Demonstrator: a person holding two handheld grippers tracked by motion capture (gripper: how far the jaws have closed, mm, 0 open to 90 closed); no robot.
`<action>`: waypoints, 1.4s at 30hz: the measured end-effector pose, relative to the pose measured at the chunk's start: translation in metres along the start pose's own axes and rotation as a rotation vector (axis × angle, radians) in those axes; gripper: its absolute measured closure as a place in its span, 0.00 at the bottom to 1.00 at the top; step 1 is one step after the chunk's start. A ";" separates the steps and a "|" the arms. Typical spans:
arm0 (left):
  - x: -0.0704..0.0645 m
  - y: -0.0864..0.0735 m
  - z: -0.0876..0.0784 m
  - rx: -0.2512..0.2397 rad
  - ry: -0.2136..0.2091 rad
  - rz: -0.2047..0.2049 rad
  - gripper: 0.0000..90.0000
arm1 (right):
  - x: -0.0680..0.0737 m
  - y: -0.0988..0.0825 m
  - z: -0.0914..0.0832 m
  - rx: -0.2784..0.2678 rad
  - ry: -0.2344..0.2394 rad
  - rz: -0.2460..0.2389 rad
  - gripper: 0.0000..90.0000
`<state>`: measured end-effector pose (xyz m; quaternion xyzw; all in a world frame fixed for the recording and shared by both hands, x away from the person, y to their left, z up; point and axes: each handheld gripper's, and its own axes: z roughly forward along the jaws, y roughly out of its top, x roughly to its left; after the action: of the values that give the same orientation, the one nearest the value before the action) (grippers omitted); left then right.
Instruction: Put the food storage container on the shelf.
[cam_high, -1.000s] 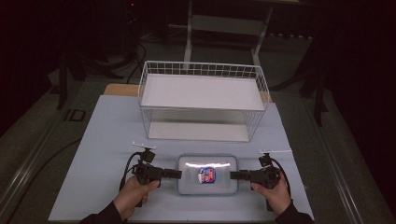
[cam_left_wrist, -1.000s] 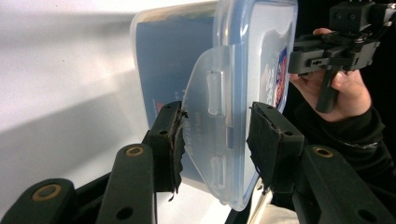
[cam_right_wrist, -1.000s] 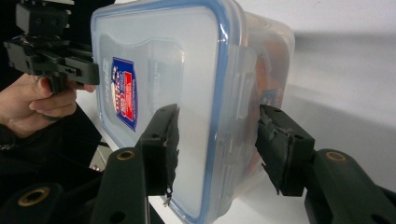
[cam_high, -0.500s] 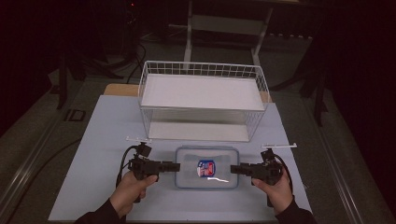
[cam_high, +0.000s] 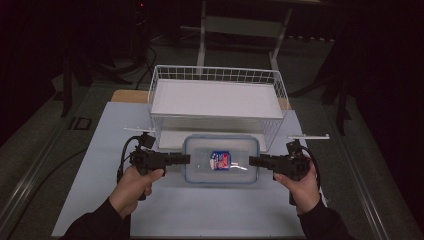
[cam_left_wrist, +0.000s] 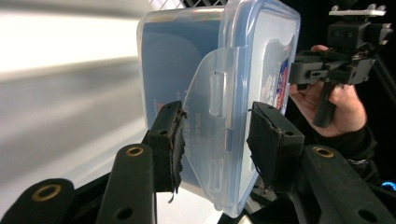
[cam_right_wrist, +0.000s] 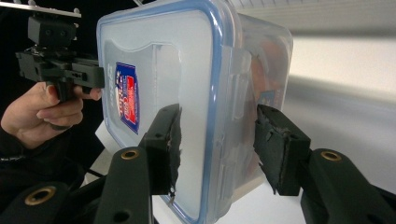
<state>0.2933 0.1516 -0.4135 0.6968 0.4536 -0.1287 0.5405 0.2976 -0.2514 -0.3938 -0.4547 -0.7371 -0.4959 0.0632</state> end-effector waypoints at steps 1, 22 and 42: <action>-0.001 0.003 -0.002 -0.002 0.000 -0.001 0.62 | 0.002 0.004 -0.001 -0.008 0.001 -0.003 0.58; -0.027 0.088 -0.024 -0.089 0.039 0.076 0.62 | 0.022 0.085 -0.014 -0.107 0.003 -0.028 0.58; 0.006 0.150 0.002 -0.108 0.063 0.007 0.60 | -0.008 0.139 0.001 -0.125 -0.044 0.033 0.57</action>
<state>0.4132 0.1523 -0.3229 0.6719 0.4744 -0.0802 0.5630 0.4052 -0.2422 -0.3053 -0.4808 -0.6984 -0.5295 0.0267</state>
